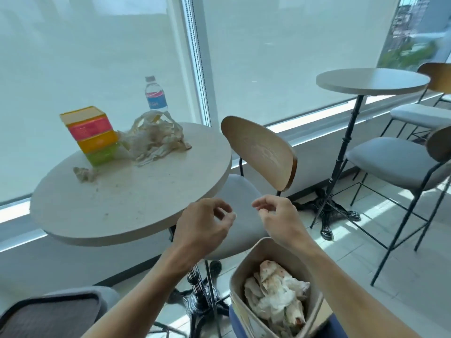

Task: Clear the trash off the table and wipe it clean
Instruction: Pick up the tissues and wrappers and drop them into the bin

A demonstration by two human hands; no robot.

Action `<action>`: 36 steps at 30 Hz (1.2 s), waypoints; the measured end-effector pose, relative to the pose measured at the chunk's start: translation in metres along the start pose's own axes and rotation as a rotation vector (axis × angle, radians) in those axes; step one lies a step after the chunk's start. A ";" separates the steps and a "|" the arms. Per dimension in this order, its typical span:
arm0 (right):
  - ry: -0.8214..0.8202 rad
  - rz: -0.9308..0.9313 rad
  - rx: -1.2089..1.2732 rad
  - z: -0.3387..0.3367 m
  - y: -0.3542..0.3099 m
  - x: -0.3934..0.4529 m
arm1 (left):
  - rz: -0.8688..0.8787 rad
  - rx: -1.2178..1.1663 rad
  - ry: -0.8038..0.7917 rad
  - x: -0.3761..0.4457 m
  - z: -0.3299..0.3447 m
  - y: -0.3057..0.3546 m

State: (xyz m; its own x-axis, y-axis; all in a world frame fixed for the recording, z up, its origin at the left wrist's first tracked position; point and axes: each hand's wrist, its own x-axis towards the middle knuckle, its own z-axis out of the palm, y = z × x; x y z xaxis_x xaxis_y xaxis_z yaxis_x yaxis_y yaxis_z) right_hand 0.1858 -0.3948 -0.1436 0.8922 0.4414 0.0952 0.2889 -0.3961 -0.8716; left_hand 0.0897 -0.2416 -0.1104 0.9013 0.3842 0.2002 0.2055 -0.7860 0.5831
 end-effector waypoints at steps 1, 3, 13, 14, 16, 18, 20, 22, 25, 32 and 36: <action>-0.005 -0.035 0.018 0.009 -0.011 0.005 | -0.005 0.006 0.039 0.003 -0.013 -0.002; -0.024 -0.102 0.057 0.027 -0.035 0.014 | -0.018 0.007 0.104 0.008 -0.040 -0.010; -0.067 -0.388 -0.005 0.100 -0.145 0.053 | -0.133 0.073 0.303 0.031 -0.137 -0.089; -0.079 -0.405 -0.012 0.107 -0.153 0.057 | -0.154 0.086 0.313 0.033 -0.144 -0.099; -0.108 -0.419 -0.020 0.121 -0.166 0.064 | -0.195 0.113 0.332 0.037 -0.157 -0.120; -0.130 -0.415 -0.034 0.138 -0.178 0.071 | -0.239 0.128 0.353 0.040 -0.170 -0.142; -0.146 -0.409 -0.056 0.153 -0.188 0.080 | -0.280 0.131 0.368 0.045 -0.183 -0.162; -0.164 -0.409 -0.087 0.169 -0.196 0.088 | -0.307 0.140 0.370 0.053 -0.194 -0.181; -0.171 -0.394 -0.154 0.187 -0.203 0.103 | -0.350 0.182 0.345 0.066 -0.203 -0.207; -0.142 -0.335 -0.389 0.225 -0.212 0.142 | -0.339 0.238 0.187 0.085 -0.207 -0.237; -0.122 -0.335 -0.527 0.246 -0.216 0.157 | -0.265 0.193 0.226 0.091 -0.210 -0.241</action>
State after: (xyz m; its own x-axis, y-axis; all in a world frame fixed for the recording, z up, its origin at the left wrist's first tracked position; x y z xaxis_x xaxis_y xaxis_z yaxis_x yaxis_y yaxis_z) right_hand 0.1780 -0.0426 -0.0588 0.6871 0.6860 0.2393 0.7052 -0.5504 -0.4470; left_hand 0.0423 0.0845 -0.0674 0.7052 0.6660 0.2432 0.5073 -0.7135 0.4833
